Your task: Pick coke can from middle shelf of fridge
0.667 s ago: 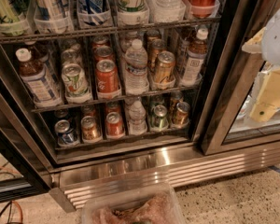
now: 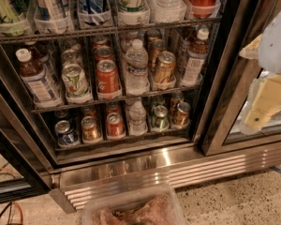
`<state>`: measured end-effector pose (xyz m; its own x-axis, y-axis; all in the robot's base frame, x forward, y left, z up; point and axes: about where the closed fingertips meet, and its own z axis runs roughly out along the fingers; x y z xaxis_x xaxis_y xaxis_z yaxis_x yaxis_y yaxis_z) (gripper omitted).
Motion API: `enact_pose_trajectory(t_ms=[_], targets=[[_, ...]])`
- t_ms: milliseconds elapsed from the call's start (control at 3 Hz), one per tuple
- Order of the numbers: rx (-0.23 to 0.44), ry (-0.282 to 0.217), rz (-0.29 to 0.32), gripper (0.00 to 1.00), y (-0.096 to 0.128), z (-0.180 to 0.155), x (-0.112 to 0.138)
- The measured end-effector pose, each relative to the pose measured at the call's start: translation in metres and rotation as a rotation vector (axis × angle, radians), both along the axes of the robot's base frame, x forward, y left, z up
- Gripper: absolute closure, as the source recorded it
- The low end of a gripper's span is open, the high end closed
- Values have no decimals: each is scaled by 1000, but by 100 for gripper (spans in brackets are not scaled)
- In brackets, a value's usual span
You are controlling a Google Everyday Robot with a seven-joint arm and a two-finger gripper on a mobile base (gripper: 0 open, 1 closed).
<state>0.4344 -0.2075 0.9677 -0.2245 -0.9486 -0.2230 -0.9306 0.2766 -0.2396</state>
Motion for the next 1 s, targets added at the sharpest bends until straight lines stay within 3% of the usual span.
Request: enact_pose_trajectory(t_ms=[333, 1000], targets=[[38, 23, -15, 0, 24, -22, -9], [101, 148, -4, 0, 75, -64, -50]])
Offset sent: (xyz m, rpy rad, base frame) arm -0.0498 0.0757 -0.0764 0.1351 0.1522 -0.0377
